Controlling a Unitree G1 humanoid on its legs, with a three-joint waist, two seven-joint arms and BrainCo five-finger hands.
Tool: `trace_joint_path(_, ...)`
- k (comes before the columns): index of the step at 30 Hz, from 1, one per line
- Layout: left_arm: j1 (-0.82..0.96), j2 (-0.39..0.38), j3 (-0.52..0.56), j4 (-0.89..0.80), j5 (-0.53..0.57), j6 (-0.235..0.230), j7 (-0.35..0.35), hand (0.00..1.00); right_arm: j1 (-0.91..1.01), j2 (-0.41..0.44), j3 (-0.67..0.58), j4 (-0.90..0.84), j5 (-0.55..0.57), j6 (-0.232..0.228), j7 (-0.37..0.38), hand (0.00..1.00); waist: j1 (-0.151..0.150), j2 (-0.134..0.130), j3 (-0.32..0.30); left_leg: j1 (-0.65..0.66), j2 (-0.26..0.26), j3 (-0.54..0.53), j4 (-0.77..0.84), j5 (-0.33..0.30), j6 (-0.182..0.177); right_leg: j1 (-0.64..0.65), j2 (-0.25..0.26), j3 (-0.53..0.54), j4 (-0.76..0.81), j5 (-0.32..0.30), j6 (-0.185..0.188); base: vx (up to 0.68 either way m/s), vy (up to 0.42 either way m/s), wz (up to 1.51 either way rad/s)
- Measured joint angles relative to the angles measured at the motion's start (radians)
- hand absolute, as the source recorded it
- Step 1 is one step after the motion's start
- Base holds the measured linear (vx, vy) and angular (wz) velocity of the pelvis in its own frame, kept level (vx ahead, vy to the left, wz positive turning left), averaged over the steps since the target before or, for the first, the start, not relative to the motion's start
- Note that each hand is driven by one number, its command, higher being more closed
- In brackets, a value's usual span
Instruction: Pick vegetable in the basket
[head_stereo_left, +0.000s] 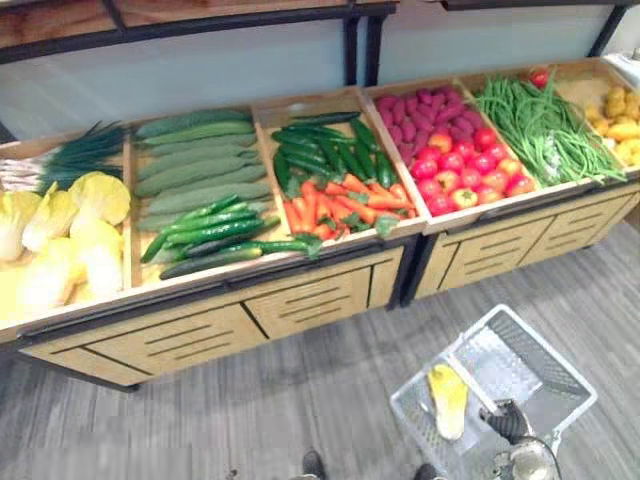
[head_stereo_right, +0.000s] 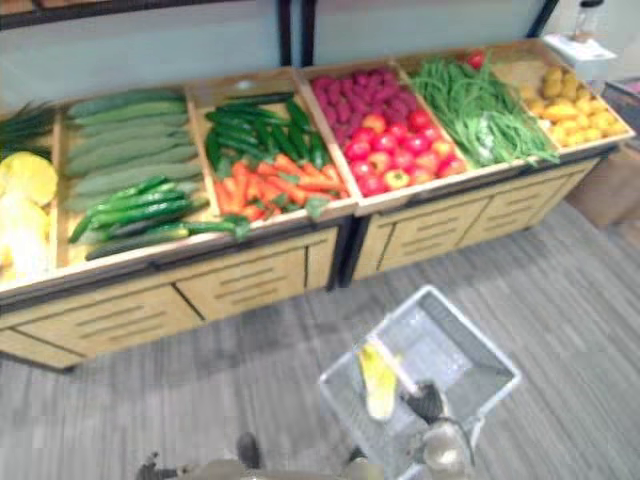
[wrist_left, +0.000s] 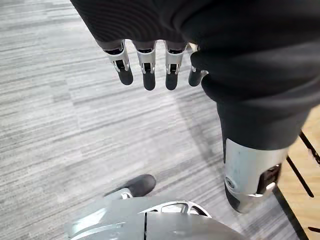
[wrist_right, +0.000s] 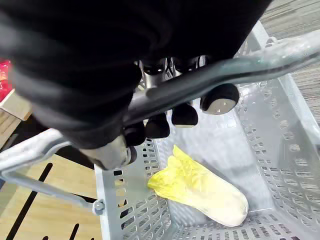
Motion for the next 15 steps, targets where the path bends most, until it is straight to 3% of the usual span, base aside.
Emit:
trace_joint_path(9,-0.010,0.001,0.001,0.005,-0.010,-0.002,-0.002,0.00,-0.006,0.002,-0.022,0.054,0.031,-0.008,0.002,1.00,-0.004,0.000,-0.003,0.002,0.002,0.011,0.000,-0.003,-0.003,-0.001,0.009,0.027,-0.013,0.004,-0.001,0.00,-0.001,-0.04)
trace_joint_path(15,-0.041,0.002,0.010,0.030,-0.050,-0.027,-0.012,0.00,-0.016,0.002,-0.082,0.142,0.068,-0.008,0.003,1.00,-0.008,0.005,-0.007,0.016,0.010,0.036,-0.001,-0.010,-0.010,-0.002,0.022,0.073,-0.015,0.004,-0.001,0.02,-0.011,-0.13)
